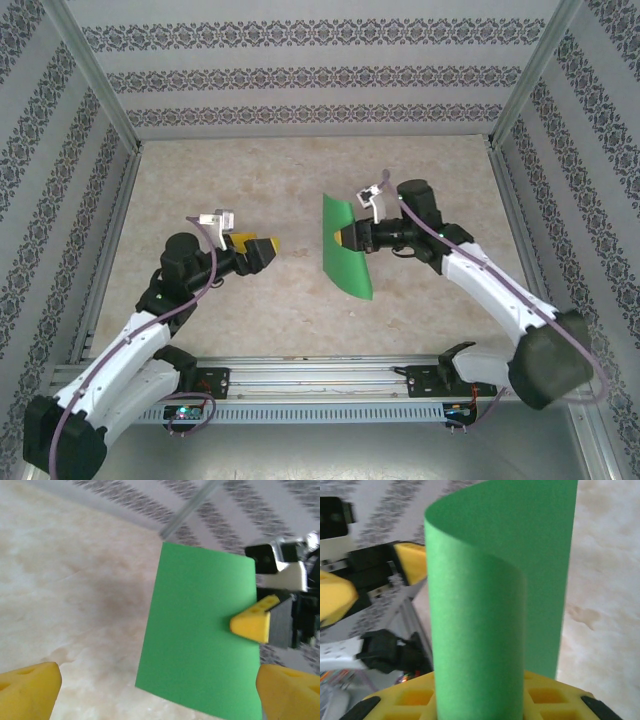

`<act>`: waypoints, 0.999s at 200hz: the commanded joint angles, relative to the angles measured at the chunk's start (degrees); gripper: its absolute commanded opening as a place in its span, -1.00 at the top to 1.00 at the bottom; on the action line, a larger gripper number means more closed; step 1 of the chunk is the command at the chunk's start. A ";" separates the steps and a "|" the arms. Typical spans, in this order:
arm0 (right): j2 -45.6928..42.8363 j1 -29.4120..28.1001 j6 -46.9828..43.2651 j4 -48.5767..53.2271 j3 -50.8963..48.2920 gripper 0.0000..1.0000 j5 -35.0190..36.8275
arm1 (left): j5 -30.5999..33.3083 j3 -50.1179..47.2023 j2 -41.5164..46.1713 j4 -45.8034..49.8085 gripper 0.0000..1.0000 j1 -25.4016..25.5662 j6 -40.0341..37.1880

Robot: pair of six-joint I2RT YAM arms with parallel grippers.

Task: Fold a paper plane with a square sheet of paper (fold left side to right side)
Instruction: Pick up the square sheet of paper from the center of the table, then place a square sheet of paper at the center of the table.

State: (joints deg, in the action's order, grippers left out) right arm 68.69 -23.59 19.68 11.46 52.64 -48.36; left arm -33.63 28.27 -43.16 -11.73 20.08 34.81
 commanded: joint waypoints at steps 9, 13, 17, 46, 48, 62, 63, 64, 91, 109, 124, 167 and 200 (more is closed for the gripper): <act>-5.56 0.48 -0.07 -1.61 0.52 0.39 -13.69 | -13.58 1.77 1.14 -8.08 -1.00 -0.80 -3.35; -6.05 0.48 0.21 -1.69 0.79 0.39 -14.52 | -14.80 2.12 0.79 -8.60 -1.00 -0.78 -3.22; -6.61 0.48 0.45 -1.64 1.07 0.40 -15.29 | -15.87 2.54 0.38 -9.09 -1.00 -0.76 -3.17; -9.40 -0.41 2.04 -2.52 2.69 0.41 -18.33 | -21.34 4.78 -4.17 -13.32 -1.00 -0.72 -1.58; -9.50 -0.51 2.12 -2.64 2.76 0.41 -18.39 | -21.60 4.84 -4.49 -13.70 -1.00 -0.69 -1.34; -10.06 -1.46 2.72 -3.43 3.14 0.41 -18.37 | -23.53 5.31 -7.18 -17.02 -1.00 -0.52 0.47; -10.06 -1.54 2.72 -3.49 3.20 0.41 -18.36 | -23.65 5.39 -7.41 -17.24 -1.00 -0.54 0.59; -10.06 -1.63 2.77 -3.52 3.23 0.41 -18.36 | -23.75 5.39 -7.53 -17.48 -1.00 -0.51 0.78; -9.14 -3.41 2.71 -3.81 3.81 0.41 -16.44 | -26.26 6.68 -12.40 -22.90 -1.00 0.79 3.86; -7.38 -4.62 2.33 -3.94 4.13 0.41 -16.03 | -26.74 7.72 -15.11 -24.37 -1.00 2.55 4.15; -5.98 -5.67 1.91 -4.24 4.54 0.41 -15.45 | -27.48 8.82 -17.44 -24.27 -0.96 4.05 3.83; -4.53 -4.94 0.28 -3.11 4.50 0.39 -9.94 | -29.87 9.60 -20.50 -28.94 -0.04 4.86 6.20; -5.38 -2.75 -0.38 -1.70 3.44 0.24 -5.49 | -26.23 9.71 -19.44 -20.99 0.64 4.79 1.49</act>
State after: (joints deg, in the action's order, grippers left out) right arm 64.27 -27.88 21.21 9.19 55.57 -58.04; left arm -61.17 36.42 -63.70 -34.92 24.43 39.53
